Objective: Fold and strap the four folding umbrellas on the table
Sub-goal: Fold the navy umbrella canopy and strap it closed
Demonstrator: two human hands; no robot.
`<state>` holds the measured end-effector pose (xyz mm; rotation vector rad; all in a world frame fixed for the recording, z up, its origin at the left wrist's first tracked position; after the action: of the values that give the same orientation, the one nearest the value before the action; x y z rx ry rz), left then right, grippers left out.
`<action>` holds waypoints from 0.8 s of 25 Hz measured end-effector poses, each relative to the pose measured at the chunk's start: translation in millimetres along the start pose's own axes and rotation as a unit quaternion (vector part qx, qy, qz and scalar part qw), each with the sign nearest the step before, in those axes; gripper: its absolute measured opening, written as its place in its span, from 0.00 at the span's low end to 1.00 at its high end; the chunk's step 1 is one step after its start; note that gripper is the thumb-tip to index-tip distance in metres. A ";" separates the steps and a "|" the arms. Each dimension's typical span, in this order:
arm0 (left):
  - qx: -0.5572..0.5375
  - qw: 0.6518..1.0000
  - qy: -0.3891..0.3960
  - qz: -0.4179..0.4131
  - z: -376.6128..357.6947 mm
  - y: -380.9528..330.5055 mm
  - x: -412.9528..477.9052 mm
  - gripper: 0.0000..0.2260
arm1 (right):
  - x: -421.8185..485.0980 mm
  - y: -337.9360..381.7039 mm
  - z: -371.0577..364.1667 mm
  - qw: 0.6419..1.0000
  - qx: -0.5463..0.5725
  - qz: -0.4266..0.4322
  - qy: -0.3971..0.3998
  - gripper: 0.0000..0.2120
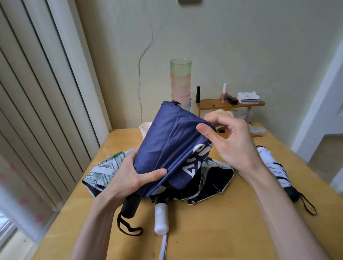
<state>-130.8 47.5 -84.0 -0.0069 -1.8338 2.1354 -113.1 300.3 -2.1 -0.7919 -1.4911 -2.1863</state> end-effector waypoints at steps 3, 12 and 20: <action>-0.005 1.000 0.010 0.006 -4.5 1.1 -0.3 0.38 | -5.0 -3.6 -4.2 0.999 0.049 -0.019 0.016 0.05; 0.004 1.000 0.025 0.002 -9.7 4.1 -0.4 0.37 | -7.6 -0.5 -3.0 0.992 0.106 -0.056 0.046 0.05; -0.010 1.000 0.024 0.008 -12.1 7.2 0.5 0.38 | -5.4 -0.4 -8.9 0.994 0.074 -0.033 0.069 0.07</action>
<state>-130.5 58.4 -93.0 -0.0775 -1.8339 2.1099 -111.3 292.1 -8.3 -0.5403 -1.6068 -2.1012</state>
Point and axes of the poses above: each hand's wrist, its own x-axis towards the middle knuckle, its own z-axis out of the back of the hand, y = z × x, the point moved 6 cm from there along x, towards the middle knuckle, and after that the axes turned 2 degrees about -z, right-handed, at the moved point
